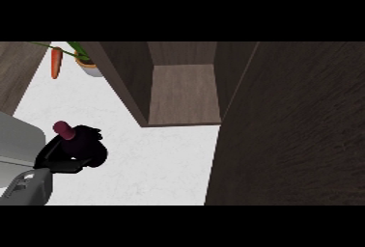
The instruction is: Pick up the wine, place it into the cabinet and close the cabinet
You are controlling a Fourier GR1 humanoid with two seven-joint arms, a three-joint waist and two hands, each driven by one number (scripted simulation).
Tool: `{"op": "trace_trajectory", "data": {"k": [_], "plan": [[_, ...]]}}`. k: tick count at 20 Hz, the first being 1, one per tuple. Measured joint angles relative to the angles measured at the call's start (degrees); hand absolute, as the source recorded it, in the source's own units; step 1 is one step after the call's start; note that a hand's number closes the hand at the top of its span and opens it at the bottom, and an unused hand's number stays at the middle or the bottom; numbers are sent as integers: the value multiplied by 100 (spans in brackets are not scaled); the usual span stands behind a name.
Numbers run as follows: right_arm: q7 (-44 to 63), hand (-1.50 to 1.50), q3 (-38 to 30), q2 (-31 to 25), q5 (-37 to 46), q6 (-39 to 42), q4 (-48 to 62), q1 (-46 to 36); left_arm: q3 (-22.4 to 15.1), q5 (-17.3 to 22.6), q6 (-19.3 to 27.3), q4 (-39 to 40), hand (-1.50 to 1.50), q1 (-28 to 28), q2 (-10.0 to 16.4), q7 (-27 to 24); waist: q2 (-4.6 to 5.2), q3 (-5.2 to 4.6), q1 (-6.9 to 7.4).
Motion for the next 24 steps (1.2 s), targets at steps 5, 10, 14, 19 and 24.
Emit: {"op": "trace_trajectory", "data": {"k": [5,10,14,19,24], "plan": [[-34,-150,-81,-31,0,-1,19,46,-391,-308,199,-384,150,81,-72,-418,-8,-2,27],[-27,-150,-173,-93,-14,15,14,69,-586,-504,1006,-766,150,249,-345,-1027,-25,14,73],[-16,-150,-173,-106,-14,4,21,70,-353,-370,2232,-1065,150,408,-948,-1214,-62,39,147],[-20,-150,-277,-169,-39,40,11,150,-297,-311,3100,-1630,150,574,-1570,-1490,-56,28,184],[-38,-150,-382,-199,-97,79,35,213,-605,-235,3585,-2734,150,797,-1927,-1233,-62,27,221]]}}
